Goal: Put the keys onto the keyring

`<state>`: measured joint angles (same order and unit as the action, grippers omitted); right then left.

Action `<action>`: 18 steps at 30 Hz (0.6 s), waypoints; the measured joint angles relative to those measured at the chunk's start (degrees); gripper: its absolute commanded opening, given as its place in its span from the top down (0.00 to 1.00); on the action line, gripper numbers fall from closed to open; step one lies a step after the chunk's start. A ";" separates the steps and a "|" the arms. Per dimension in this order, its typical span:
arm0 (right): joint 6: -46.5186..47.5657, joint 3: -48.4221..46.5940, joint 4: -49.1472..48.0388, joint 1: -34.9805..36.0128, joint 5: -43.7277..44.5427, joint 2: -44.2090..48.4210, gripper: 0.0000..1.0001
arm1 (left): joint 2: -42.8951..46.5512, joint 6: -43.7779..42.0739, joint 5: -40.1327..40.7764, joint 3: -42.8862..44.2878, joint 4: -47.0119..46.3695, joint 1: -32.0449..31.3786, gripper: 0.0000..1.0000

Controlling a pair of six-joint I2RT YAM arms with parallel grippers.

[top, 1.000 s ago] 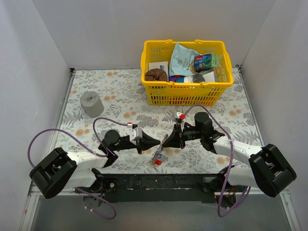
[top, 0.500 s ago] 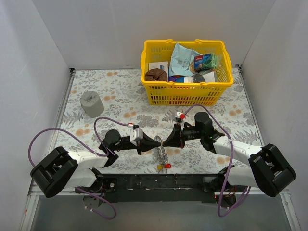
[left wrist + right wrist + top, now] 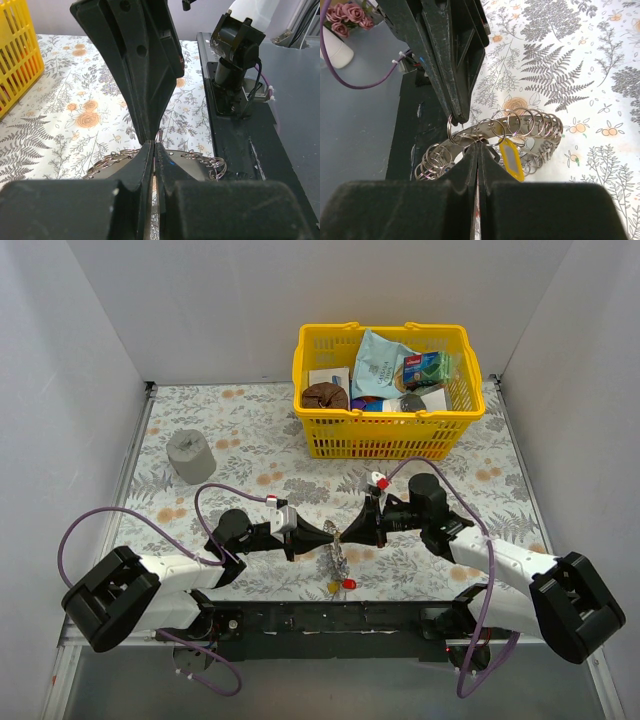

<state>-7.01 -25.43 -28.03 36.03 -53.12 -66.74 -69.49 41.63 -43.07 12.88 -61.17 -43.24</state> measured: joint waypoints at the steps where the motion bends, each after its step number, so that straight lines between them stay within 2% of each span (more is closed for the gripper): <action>1: 0.35 0.00 0.59 0.00 0.55 0.70 0.95 | 0.07 -0.09 0.20 0.00 0.09 0.00 1.00; 7: 1.66 0.74 2.40 0.00 4.42 4.72 0.89 | 0.48 -0.50 0.55 0.00 0.81 0.00 1.00; 10: 1.92 1.95 2.95 0.00 7.02 7.13 0.73 | 0.92 -0.72 0.63 0.00 1.14 0.00 1.00; 11: 2.01 2.23 3.21 -0.02 8.00 7.93 0.60 | 1.05 -0.74 0.66 0.00 1.22 0.00 1.00; 13: 2.05 2.99 3.54 -0.02 9.77 9.75 0.46 | 1.25 -0.87 0.66 0.00 1.27 0.00 1.00; 14: 2.38 3.48 3.63 -0.02 10.93 10.93 0.34 | 1.31 -0.92 0.68 0.00 1.29 0.00 1.00; 18: 2.69 4.52 3.98 -0.02 13.90 13.88 0.18 | 1.36 -0.94 0.68 0.00 1.36 0.00 1.00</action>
<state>-4.32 -20.91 -24.05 36.01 -39.22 -52.86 -68.14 40.69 -42.39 12.88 -59.81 -43.24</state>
